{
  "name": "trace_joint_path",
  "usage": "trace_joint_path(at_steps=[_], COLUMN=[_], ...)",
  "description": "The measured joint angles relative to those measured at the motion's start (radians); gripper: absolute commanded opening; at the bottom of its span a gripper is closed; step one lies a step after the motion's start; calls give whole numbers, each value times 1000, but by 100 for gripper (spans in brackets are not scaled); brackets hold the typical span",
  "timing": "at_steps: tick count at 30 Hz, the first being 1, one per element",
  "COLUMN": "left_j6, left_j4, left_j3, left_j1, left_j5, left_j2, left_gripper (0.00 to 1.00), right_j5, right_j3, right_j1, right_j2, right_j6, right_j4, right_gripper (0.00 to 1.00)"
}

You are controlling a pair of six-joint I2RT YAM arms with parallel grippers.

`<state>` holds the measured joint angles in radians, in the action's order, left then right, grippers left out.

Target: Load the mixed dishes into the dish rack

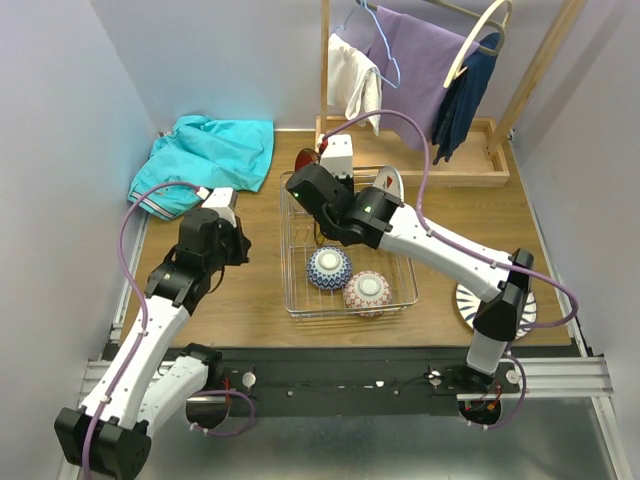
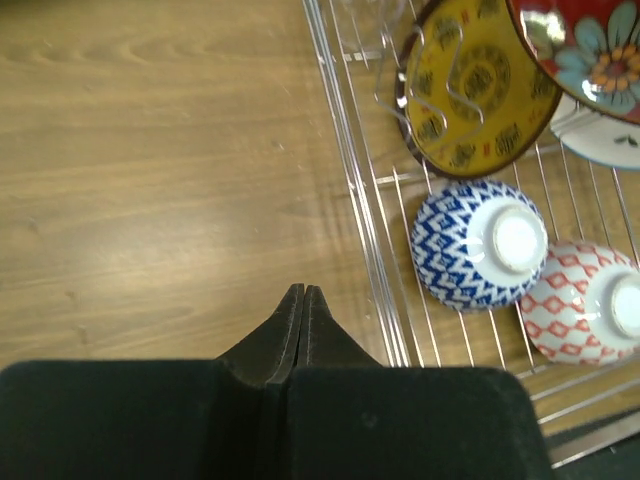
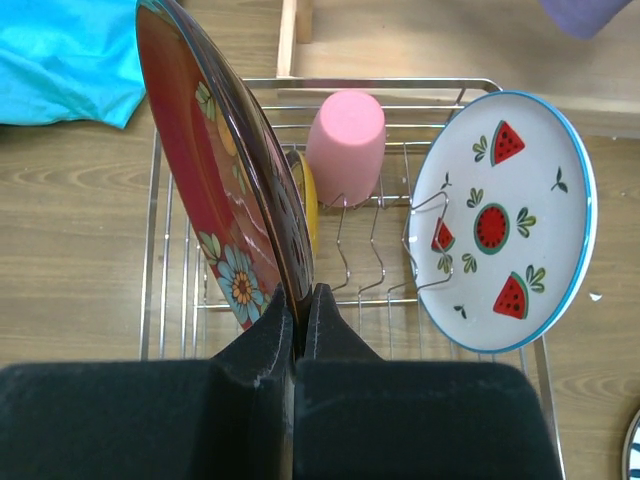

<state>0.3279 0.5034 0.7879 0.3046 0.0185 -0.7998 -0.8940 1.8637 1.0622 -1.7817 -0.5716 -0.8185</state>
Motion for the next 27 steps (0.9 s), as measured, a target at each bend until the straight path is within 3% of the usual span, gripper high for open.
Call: trace_joint_path(at_steps=[8, 15, 27], left_j6=[71, 99, 160], left_j4=[-3, -28, -119], left_j3=[-66, -109, -110], left_j1=[55, 122, 183], left_j5=[134, 189, 320], left_j2=[-149, -183, -250], left_gripper=[0, 0, 0], right_j5=[5, 0, -22], right_j3=[45, 39, -124], right_j1=[3, 5, 5], right_j2=[-41, -42, 12], right_j6=[-37, -30, 24], right_j4=[-14, -7, 28], right_gripper=[1, 1, 1])
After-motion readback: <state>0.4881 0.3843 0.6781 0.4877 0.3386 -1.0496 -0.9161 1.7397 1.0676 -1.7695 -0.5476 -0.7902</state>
